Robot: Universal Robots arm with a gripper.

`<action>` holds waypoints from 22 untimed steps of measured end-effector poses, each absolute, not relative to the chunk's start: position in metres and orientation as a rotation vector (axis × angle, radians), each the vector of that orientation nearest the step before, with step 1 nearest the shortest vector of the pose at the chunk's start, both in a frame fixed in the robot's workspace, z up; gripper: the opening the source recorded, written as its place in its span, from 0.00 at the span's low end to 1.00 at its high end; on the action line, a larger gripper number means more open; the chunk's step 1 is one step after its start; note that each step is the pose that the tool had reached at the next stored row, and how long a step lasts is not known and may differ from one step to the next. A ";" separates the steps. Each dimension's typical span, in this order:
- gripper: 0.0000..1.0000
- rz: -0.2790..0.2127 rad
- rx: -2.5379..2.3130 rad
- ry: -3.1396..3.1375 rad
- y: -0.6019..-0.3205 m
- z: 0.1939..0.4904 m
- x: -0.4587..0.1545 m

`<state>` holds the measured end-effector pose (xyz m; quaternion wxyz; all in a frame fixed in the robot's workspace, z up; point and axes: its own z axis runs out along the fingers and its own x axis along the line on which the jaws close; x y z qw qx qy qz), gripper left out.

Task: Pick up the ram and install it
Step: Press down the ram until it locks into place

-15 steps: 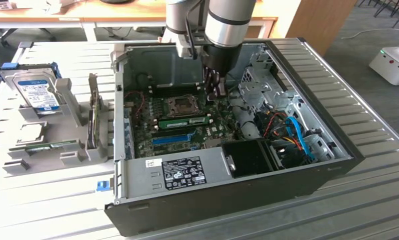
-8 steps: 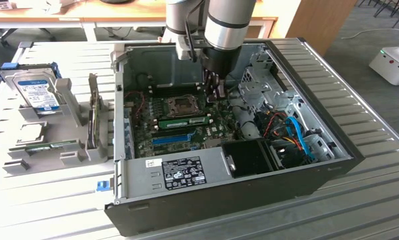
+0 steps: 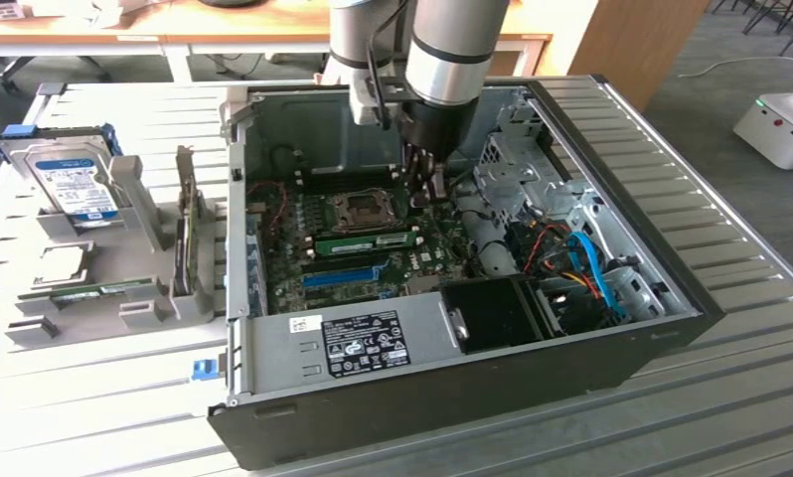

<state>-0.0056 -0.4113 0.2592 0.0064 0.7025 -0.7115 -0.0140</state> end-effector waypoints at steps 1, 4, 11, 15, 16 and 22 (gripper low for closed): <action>0.11 -0.044 2.198 -2.226 -0.411 0.258 -0.006; 0.11 -0.044 2.198 -2.226 -0.411 0.256 -0.006; 0.11 -0.044 2.198 -2.226 -0.411 0.250 -0.006; 0.11 -0.044 2.198 -2.226 -0.411 0.247 -0.006; 0.11 -0.044 2.198 -2.226 -0.411 0.246 -0.006; 0.11 -0.044 2.198 -2.226 -0.411 0.241 -0.006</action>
